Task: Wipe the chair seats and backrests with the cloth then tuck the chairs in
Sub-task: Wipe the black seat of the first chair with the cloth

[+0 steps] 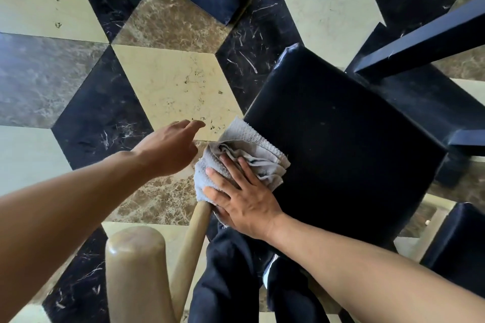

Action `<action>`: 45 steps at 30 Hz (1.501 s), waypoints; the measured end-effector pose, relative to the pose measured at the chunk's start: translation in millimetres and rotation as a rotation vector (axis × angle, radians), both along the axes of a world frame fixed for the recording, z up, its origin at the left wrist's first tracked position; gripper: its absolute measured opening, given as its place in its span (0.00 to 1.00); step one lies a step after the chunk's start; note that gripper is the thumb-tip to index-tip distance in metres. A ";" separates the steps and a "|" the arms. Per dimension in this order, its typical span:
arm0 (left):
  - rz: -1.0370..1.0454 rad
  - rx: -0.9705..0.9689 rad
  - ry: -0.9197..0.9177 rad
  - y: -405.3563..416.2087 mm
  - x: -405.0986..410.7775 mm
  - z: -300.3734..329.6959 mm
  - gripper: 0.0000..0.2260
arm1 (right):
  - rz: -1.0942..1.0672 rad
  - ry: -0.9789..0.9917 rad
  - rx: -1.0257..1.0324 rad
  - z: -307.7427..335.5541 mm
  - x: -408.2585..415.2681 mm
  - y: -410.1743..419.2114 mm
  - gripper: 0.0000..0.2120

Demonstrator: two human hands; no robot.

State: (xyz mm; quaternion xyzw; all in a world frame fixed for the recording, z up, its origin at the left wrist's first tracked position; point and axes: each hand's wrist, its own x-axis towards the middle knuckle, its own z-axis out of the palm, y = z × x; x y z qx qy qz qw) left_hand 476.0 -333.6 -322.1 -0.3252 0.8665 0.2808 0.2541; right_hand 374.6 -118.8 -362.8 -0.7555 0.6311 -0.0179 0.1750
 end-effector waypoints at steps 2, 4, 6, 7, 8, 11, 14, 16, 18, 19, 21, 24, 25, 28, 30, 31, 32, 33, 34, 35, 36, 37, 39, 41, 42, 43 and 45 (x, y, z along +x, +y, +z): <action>-0.022 -0.028 0.013 -4.9 -1.3 0.0 0.23 | 0.036 0.011 0.025 1.5 -6.0 -6.3 0.21; -0.038 -0.041 0.019 -5.6 -5.9 -3.0 0.23 | 0.080 0.012 0.039 4.0 -16.9 -14.6 0.22; -0.061 -0.032 0.030 -2.6 -9.4 -7.3 0.23 | 0.137 0.032 0.037 6.1 -30.0 -25.6 0.22; -0.067 -0.026 0.041 -0.9 -11.4 -10.0 0.23 | 0.148 0.069 0.036 5.7 -37.1 -32.9 0.22; -0.065 -0.021 0.049 0.8 -14.0 -12.9 0.23 | 0.152 0.127 0.047 4.5 -46.2 -41.7 0.22; -0.038 -0.024 0.054 0.2 -19.7 -17.5 0.24 | 0.061 0.257 0.109 1.4 -78.4 -79.7 0.23; -0.045 -0.026 0.047 -6.2 -23.1 -16.4 0.24 | -0.048 0.232 0.066 3.8 -118.8 -107.1 0.24; -0.057 -0.025 0.036 -11.3 -23.6 -14.7 0.24 | -0.084 0.225 0.007 1.6 -144.2 -116.1 0.23; -0.064 -0.036 0.032 -18.1 -23.5 -14.5 0.24 | -0.149 0.234 -0.034 -1.1 -163.6 -127.8 0.21; -0.061 -0.039 0.034 -19.7 -24.3 -14.1 0.24 | -0.191 0.237 -0.054 -2.5 -172.4 -133.0 0.20; -0.063 -0.026 0.036 -21.7 -29.6 -14.5 0.24 | -0.317 0.234 -0.084 -9.2 -190.3 -139.4 0.20; -0.072 0.000 0.038 -24.0 -45.5 -10.3 0.24 | -0.596 0.214 -0.132 -14.1 -206.1 -142.9 0.20; -0.067 0.000 0.042 -24.4 -50.7 -8.4 0.24 | -0.661 0.206 -0.141 -14.0 -206.4 -143.3 0.21; -0.071 -0.007 0.053 -20.7 -63.6 -3.1 0.23 | -0.789 0.202 -0.125 -14.5 -203.0 -133.1 0.22; -0.095 0.001 0.051 -18.6 -69.5 1.5 0.23 | -0.909 0.201 -0.098 -15.2 -202.8 -118.0 0.24; -0.108 0.006 0.047 -19.3 -69.7 3.3 0.23 | -0.954 0.197 -0.084 -15.6 -201.3 -110.5 0.25; -0.128 0.005 0.049 -19.4 -72.5 4.9 0.24 | -0.982 0.202 -0.069 -14.7 -202.3 -99.9 0.25; -0.145 0.000 0.050 -21.6 -73.5 5.9 0.24 | -0.992 0.207 -0.051 -14.6 -202.4 -90.6 0.26; -0.158 -0.008 0.052 -22.7 -75.0 7.3 0.24 | -1.001 0.208 -0.032 -13.8 -203.6 -78.5 0.26; -0.163 -0.016 0.054 -25.0 -75.1 8.6 0.24 | -1.010 0.205 -0.017 -12.7 -204.8 -68.2 0.26; -0.173 -0.022 0.055 -25.6 -76.3 10.0 0.24 | -1.028 0.203 -0.007 -10.4 -207.4 -55.3 0.26; -0.179 -0.026 0.055 -27.7 -75.3 11.6 0.24 | -1.042 0.202 0.000 -9.2 -208.5 -45.3 0.26; -0.202 -0.022 0.059 -27.3 -76.0 16.1 0.24 | -1.072 0.219 0.006 -5.7 -215.1 -20.7 0.26; -0.234 -0.017 0.056 -28.7 -77.2 21.7 0.24 | -1.096 0.230 0.022 -3.2 -222.5 0.2 0.26; -0.262 -0.022 0.052 -27.8 -80.6 23.9 0.24 | -1.106 0.228 0.033 -1.6 -226.9 10.5 0.26; -0.298 -0.034 0.050 -26.8 -86.0 26.9 0.25 | -1.115 0.223 0.037 -0.7 -230.9 20.3 0.26; -0.345 -0.063 0.060 -23.2 -102.8 34.2 0.25 | -1.120 0.225 0.034 -1.4 -237.8 34.8 0.26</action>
